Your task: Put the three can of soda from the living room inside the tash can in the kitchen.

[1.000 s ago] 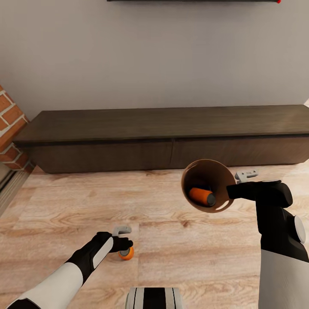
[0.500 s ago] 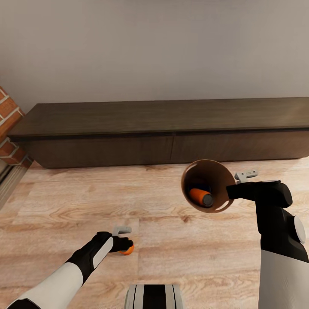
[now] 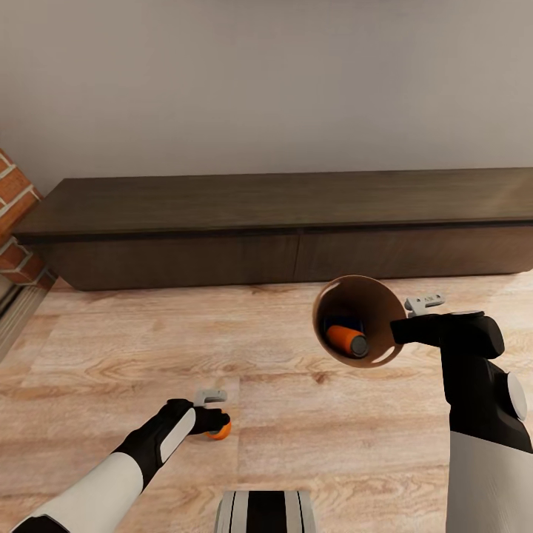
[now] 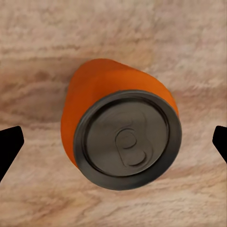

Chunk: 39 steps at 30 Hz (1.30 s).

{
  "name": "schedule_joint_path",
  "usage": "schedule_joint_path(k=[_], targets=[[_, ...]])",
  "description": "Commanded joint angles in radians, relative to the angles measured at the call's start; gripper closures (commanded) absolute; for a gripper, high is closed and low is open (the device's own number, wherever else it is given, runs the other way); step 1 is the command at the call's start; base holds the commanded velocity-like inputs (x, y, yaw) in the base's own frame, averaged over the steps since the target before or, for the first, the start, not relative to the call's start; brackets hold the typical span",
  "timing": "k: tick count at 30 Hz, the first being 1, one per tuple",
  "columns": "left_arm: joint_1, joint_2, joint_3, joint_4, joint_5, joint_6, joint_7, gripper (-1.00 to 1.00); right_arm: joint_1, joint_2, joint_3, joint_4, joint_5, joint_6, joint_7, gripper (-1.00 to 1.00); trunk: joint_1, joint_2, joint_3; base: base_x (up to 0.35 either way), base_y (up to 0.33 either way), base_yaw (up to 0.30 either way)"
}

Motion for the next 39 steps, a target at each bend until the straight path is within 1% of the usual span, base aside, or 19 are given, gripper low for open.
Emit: schedule_joint_path(k=[1, 11, 12, 14, 16, 18, 29, 39], targets=[[0.0, 0.0, 0.0, 0.0, 0.0, 0.0, 0.0, -1.0, 0.0, 0.0, 0.0, 0.0, -0.014, 0.005, 0.004, 1.0, 0.0, 0.0, 0.0, 0.0, 0.0, 0.0], [0.0, -0.004, 0.0, -0.001, 0.0, 0.001, 0.002, -1.0, 0.0, 0.0, 0.0, 0.0, -0.013, 0.005, 0.004, 1.0, 0.0, 0.0, 0.0, 0.0, 0.0, 0.0], [0.0, -0.011, 0.0, 0.001, -0.001, 0.001, 0.005, -1.0, 0.0, 0.001, 0.0, 0.0, -0.013, 0.005, 0.004, 1.0, 0.0, 0.0, 0.0, 0.0, 0.0, 0.0], [0.0, -0.029, -0.001, 0.005, -0.001, 0.006, 0.021, -1.0, 0.0, 0.001, 0.0, 0.0, -0.014, 0.005, 0.004, 1.0, 0.001, -0.001, -0.008, 0.0, 0.0, 0.0], [0.0, -0.034, 0.0, 0.005, -0.001, 0.008, 0.031, -1.0, 0.0, 0.001, 0.001, 0.0, -0.015, 0.005, 0.004, 1.0, 0.002, -0.001, -0.015, 0.0, 0.0, 0.0], [0.0, -0.04, -0.001, 0.002, -0.001, 0.009, 0.044, -1.0, 0.0, 0.002, 0.0, 0.0, -0.015, 0.005, 0.004, 1.0, 0.002, -0.001, -0.015, 0.0, 0.0, 0.0], [0.002, -0.042, -0.001, 0.0, 0.001, 0.003, 0.049, -1.0, 0.0, 0.001, 0.0, 0.0, -0.014, 0.005, 0.004, 1.0, 0.002, -0.001, -0.015, 0.0, 0.0, 0.0], [0.003, -0.039, 0.0, -0.002, 0.001, 0.003, 0.037, -1.0, 0.0, 0.002, -0.001, 0.001, -0.013, 0.005, 0.004, 1.0, 0.002, -0.001, -0.015, 0.0, 0.0, 0.0]])
